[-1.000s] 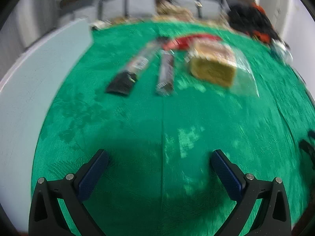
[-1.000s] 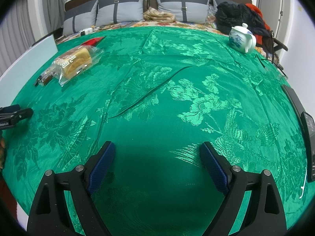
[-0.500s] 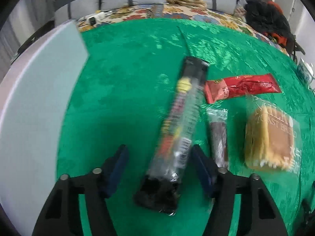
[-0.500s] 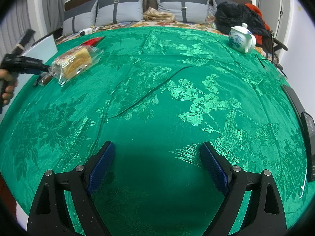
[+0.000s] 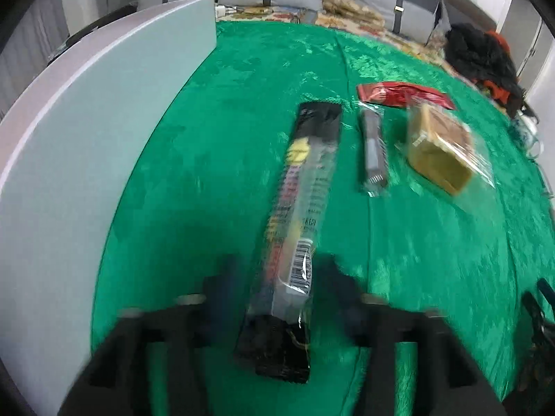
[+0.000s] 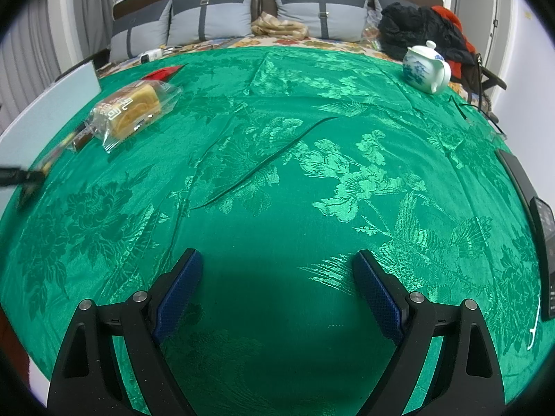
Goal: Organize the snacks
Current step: 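Move the left tool to the black-and-clear stick pack and grasp it, then grasp the bagged milk toast bread with the right tool while the left tool holds the stick pack, then carry both snacks into the white box and open both tools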
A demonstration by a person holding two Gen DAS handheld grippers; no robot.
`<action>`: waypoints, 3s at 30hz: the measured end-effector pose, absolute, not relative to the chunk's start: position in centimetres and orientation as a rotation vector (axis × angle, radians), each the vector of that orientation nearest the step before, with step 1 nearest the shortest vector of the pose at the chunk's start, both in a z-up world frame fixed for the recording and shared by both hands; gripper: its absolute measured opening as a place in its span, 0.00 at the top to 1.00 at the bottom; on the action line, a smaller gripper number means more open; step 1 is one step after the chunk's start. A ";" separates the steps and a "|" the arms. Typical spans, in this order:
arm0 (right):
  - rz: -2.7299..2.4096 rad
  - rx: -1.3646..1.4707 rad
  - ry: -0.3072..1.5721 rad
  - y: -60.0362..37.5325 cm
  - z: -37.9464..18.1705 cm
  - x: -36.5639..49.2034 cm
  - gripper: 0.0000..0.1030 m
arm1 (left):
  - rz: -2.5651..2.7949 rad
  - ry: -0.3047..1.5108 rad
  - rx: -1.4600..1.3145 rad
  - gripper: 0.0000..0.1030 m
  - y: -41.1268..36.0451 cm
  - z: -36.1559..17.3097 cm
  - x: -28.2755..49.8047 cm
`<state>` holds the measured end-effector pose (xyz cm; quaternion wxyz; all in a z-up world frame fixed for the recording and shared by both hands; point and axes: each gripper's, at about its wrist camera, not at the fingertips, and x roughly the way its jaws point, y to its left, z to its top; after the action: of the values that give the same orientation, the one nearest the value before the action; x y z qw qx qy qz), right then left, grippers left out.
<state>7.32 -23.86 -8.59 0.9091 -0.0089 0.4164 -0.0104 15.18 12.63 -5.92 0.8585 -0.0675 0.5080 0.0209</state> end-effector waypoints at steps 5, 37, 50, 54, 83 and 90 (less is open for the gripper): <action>-0.021 -0.019 0.859 -23.9 -8.6 7.3 0.11 | 0.070 1.046 -0.049 0.13 11.9 -6.7 16.3; -0.029 -0.018 0.857 -24.1 -8.6 7.4 0.11 | 0.116 0.944 -0.067 0.00 13.4 -7.5 17.3; 0.209 -0.094 0.902 -14.6 0.2 14.6 0.13 | 0.116 0.944 -0.067 0.00 13.5 -7.5 17.3; 0.352 -0.468 0.867 -8.1 2.5 20.2 0.13 | 0.116 0.943 -0.067 0.00 13.5 -7.5 17.3; 0.239 0.029 1.098 -18.9 -4.1 15.8 0.30 | 0.043 1.103 -0.038 0.18 13.5 -6.8 20.2; 0.146 0.273 1.039 -24.0 -4.3 10.7 0.30 | -0.051 1.090 -0.036 0.83 12.8 -5.5 18.3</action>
<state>10.66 -23.98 -4.26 0.8567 0.1298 0.4944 0.0696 18.26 12.79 -5.47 0.8545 -0.0169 0.5185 -0.0243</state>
